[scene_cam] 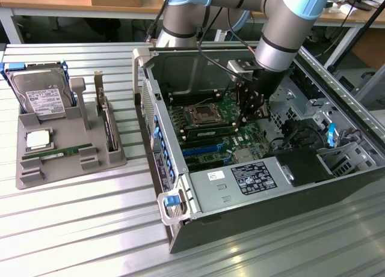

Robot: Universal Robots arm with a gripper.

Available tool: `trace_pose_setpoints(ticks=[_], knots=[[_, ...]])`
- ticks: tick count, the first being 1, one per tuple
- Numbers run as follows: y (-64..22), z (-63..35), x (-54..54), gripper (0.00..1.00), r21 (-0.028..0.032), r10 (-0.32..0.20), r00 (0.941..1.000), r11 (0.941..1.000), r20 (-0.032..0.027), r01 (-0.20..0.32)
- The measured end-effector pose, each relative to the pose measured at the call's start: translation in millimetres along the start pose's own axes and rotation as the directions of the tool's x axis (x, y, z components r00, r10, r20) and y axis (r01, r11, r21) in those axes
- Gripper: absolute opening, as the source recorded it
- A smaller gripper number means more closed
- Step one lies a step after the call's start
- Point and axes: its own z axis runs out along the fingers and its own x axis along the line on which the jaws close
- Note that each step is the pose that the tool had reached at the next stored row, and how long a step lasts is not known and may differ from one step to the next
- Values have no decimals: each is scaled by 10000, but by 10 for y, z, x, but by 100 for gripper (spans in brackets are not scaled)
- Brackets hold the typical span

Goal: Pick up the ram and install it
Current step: 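Press down the ram until it locks into place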

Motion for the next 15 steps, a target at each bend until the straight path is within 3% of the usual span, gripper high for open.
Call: trace_pose_setpoints(ticks=[3, 11, 15], knots=[[2, -44, 2, 11, 0, 0, 10000, 10000, 1, 0], [3, -48, 2, 11, 0, -1, 10000, 10000, 1, 1], [114, -42, 3, 11, 0, 0, 10000, 10000, 1, 0]])
